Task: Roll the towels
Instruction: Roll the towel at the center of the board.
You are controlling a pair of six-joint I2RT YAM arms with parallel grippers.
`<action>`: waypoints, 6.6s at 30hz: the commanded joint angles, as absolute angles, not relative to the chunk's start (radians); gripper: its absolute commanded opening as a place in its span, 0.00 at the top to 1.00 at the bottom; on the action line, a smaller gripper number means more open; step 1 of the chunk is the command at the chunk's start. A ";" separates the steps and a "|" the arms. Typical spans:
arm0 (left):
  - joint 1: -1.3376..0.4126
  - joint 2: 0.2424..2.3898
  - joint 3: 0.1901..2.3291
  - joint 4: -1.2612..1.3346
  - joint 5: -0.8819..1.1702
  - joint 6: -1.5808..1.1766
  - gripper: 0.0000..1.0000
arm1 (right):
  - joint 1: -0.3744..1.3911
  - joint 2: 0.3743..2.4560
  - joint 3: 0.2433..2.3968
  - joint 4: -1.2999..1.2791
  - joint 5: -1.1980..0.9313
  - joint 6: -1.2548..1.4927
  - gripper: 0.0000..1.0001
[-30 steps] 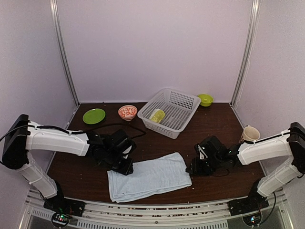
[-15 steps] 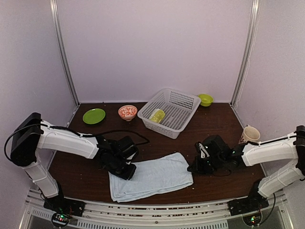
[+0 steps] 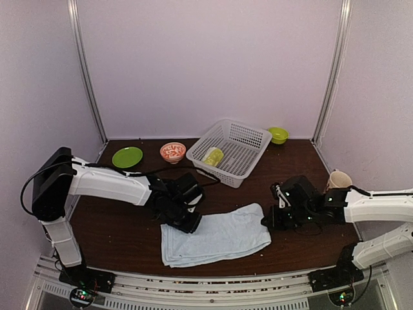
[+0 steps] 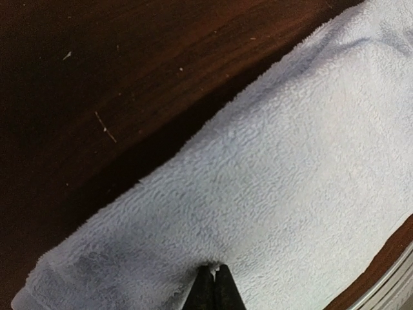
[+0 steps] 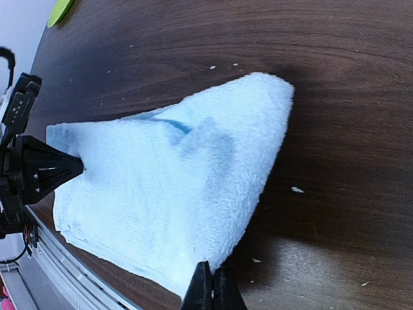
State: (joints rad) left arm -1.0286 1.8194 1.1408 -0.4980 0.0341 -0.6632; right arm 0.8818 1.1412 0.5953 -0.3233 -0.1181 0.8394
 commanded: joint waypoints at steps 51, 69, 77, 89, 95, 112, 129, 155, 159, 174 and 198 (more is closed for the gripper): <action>-1.032 1.852 1.279 -0.146 0.345 -0.773 1.00 | 1.118 1.591 0.703 0.028 -0.164 0.886 0.61; -0.971 2.043 1.281 -0.089 0.401 -0.837 1.00 | 1.120 1.493 0.712 -0.083 -0.187 0.826 0.47; -0.971 2.048 1.250 -0.085 0.408 -0.837 1.00 | 1.076 1.300 0.660 -0.200 -0.103 0.819 0.44; -0.971 2.021 1.209 -0.105 0.388 -0.806 1.00 | 0.968 1.432 0.467 0.250 -0.280 1.035 0.45; -0.971 2.017 1.199 -0.118 0.371 -0.795 1.00 | 0.959 1.535 0.424 0.415 -0.354 1.120 0.58; -0.973 1.739 1.061 -0.202 0.286 -0.783 0.85 | 0.974 1.450 0.744 -0.328 -0.037 0.842 1.00; -0.973 1.699 0.808 -0.107 0.202 -0.827 0.92 | 1.154 1.739 1.200 -0.781 0.329 0.854 1.00; -0.979 1.696 0.723 -0.019 0.240 -0.845 1.00 | 1.220 1.816 1.256 -0.525 0.152 0.859 0.78; -0.979 1.673 0.720 -0.040 0.229 -0.841 1.00 | 1.221 1.808 1.219 -0.435 0.085 0.831 0.73; -0.976 1.468 0.803 -0.219 0.188 -0.804 0.97 | 1.184 1.791 0.990 -0.060 -0.120 0.879 0.53; -0.935 1.778 1.053 -0.025 0.274 -0.795 0.98 | 1.174 1.789 0.911 0.061 -0.161 0.878 0.45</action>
